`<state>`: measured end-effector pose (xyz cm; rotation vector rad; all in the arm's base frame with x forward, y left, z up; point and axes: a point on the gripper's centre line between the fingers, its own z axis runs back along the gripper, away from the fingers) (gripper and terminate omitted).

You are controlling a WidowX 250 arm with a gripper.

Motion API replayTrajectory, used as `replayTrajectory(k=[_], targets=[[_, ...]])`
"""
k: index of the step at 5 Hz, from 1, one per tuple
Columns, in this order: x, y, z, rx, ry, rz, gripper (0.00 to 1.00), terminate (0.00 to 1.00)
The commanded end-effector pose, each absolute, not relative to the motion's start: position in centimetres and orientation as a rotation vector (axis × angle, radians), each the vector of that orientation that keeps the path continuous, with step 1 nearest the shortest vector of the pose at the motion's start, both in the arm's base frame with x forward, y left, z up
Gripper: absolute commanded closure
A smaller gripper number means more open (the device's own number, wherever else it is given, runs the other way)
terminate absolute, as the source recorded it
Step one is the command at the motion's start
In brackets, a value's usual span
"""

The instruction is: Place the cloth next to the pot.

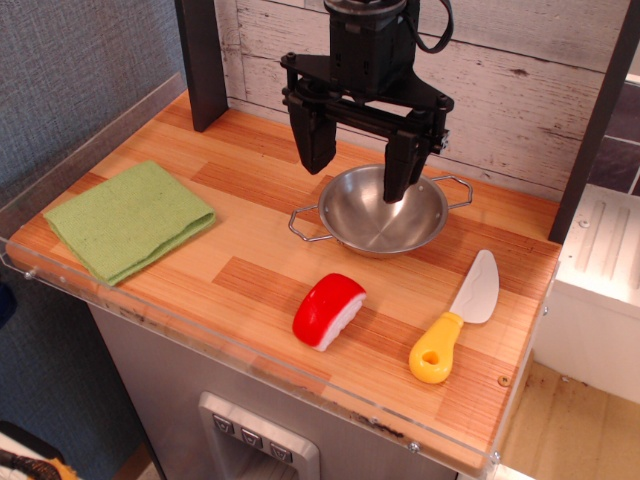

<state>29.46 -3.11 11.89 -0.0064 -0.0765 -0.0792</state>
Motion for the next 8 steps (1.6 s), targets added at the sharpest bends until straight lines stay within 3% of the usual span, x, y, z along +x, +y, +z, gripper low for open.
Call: replayTrajectory(k=[1,3,4,5,7,8], targets=[[29.5,-3.1,11.9,-0.006,-0.076,-0.079,0.0,0.0],[27.7,6.2,11.9,0.07,-0.145,0.001,0.0,0.0],[26.3,11.1,11.5,0.124,-0.13,-0.006,0.0,0.0],[25.7,14.4,9.3,0.147,-0.106,-0.019,0.0,0.0],[27.0,17.3,4.4,0.078,-0.099,-0.038,0.0,0.0],[28.4,18.1,3.9,0.084,-0.089,-0.063,0.0,0.0]])
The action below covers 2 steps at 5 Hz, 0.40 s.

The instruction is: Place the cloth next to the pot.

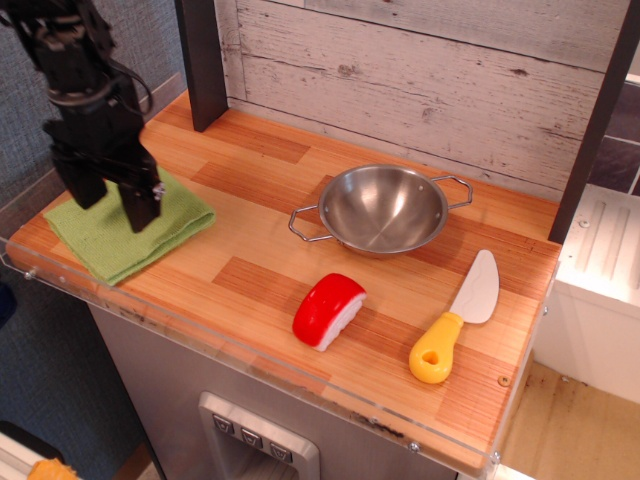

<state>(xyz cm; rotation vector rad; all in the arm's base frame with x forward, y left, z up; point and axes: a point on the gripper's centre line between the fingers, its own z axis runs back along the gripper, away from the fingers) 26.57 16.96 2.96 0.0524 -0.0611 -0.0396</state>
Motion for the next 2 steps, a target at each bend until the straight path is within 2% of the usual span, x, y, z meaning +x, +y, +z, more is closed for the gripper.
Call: replayTrajectory(k=[1,2], targets=[[28.8,17.8,2.9,0.1,-0.062,-0.092,0.0,0.0],[29.2,15.9,0.8,0.062,-0.025,-0.135,0.0,0.0]])
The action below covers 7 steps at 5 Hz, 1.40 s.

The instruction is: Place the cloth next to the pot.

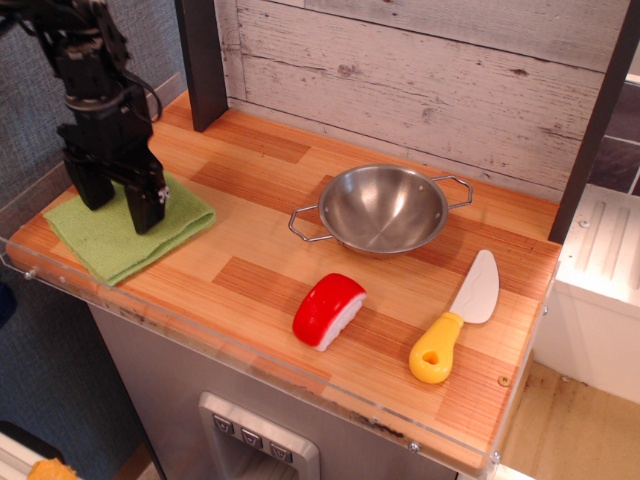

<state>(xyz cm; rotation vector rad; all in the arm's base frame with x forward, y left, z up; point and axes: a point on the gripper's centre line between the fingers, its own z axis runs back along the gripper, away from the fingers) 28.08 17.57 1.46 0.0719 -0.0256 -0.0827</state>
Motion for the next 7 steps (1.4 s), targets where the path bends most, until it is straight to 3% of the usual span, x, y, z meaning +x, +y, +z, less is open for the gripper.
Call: replayTrajectory(k=[1,3,5,7], targets=[[30.0,13.8,0.0,0.013,-0.009,-0.135,0.0,0.0],[35.1,9.3,1.3,-0.048,-0.06,-0.007,0.0,0.0],[38.9,7.0,2.0,-0.037,-0.075,0.024,0.0,0.0],[39.8,7.6,4.1,-0.003,-0.107,0.144,0.0,0.0]])
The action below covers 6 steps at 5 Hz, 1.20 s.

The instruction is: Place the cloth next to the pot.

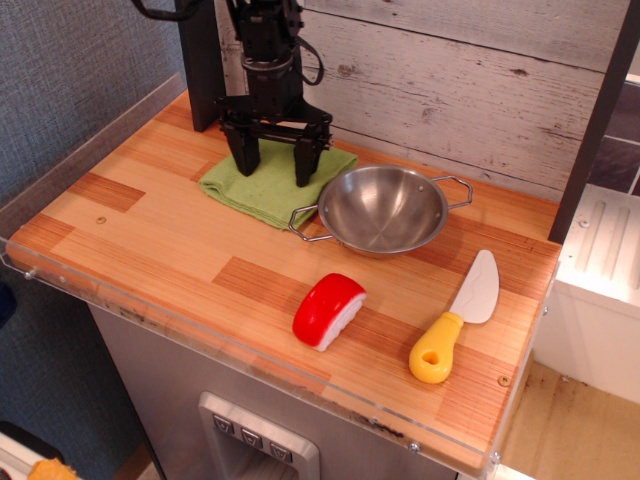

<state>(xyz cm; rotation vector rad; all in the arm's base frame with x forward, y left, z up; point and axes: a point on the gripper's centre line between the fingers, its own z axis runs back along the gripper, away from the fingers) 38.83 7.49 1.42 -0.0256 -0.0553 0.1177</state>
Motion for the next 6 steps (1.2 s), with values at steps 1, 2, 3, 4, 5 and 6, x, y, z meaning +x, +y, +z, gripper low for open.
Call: replayTrajectory(k=[1,2,3,4,5,6], targets=[[39.2,7.2,7.8,0.028,-0.167,0.147,0.0,0.0],[38.9,7.4,11.4,0.049,-0.213,0.182,0.0,0.0],[38.9,6.8,14.3,0.035,-0.251,0.161,0.0,0.0],[37.3,5.9,15.3,0.018,-0.248,0.151,0.0,0.0],[36.7,4.9,15.1,-0.015,-0.236,0.08,0.0,0.0],[36.5,4.2,14.9,-0.006,-0.207,0.013,0.0,0.0]])
